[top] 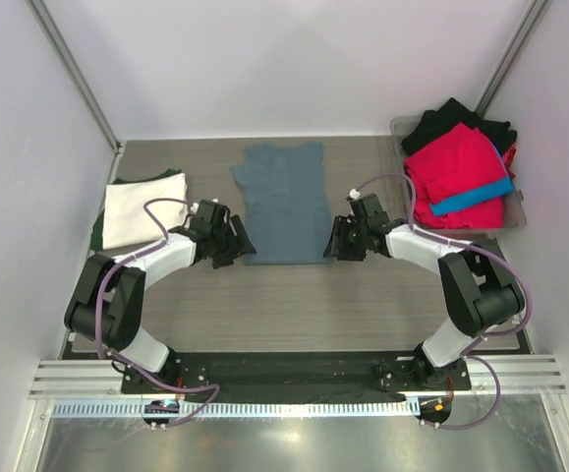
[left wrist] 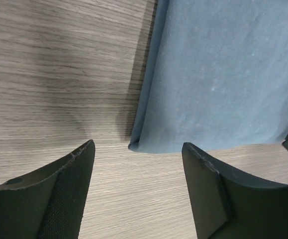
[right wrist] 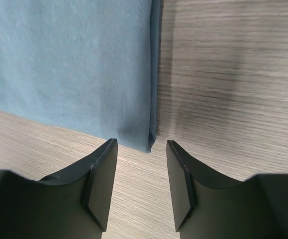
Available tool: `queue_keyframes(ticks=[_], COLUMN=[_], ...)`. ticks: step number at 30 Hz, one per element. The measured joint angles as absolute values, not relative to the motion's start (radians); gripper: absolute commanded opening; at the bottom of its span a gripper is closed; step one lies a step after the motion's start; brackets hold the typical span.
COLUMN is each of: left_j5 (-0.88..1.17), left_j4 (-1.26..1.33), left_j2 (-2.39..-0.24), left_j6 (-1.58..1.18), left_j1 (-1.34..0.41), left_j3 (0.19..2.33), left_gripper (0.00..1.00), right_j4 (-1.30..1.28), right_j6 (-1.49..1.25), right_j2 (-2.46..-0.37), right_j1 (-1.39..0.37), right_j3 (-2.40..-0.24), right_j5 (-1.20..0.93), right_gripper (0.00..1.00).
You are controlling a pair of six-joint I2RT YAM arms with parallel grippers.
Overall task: Fold and stack the t-shirts
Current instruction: Fold the tshirt
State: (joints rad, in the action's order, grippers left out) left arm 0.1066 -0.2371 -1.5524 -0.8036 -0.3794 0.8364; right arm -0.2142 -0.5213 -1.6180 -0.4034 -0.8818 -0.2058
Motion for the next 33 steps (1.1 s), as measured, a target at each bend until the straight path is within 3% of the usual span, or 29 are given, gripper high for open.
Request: queue_keyframes(ticks=[7, 13, 18, 28, 31, 33], left_j5=[0.115, 0.136, 0.142, 0.152, 0.149, 0.145], left_j4=[-0.191, -0.152, -0.123, -0.033, -0.028, -0.03], left_j2=[-1.568, -1.597, -1.613, -1.602, -1.597, -1.596], left_j6=[-0.808, -0.817, -0.833, -0.85, -0.857, -0.857], left_j1=[-0.379, -0.379, -0.379, -0.396, -0.397, -0.398], left_j3=[0.822, 0.811, 0.807, 0.756, 0.745, 0.737], left_gripper=[0.6, 0.59, 0.47, 0.45, 0.32, 0.29], right_j4=[-0.183, -0.174, -0.164, -0.147, -0.143, -0.139], right_j6=[-0.526, -0.531, -0.532, -0.533, -0.534, -0.538], right_j2=[-1.659, -1.674, -1.678, -1.683, -1.683, -1.683], right_j1=[-0.406, -0.406, -0.407, -0.411, -0.411, -0.413], right_j3=[-0.877, -0.875, -0.871, -0.865, -0.861, -0.859], right_j5=[-0.213, -0.223, -0.228, -0.237, -0.237, -0.237], right_gripper=[0.33, 0.32, 0.26, 0.18, 0.07, 0.05])
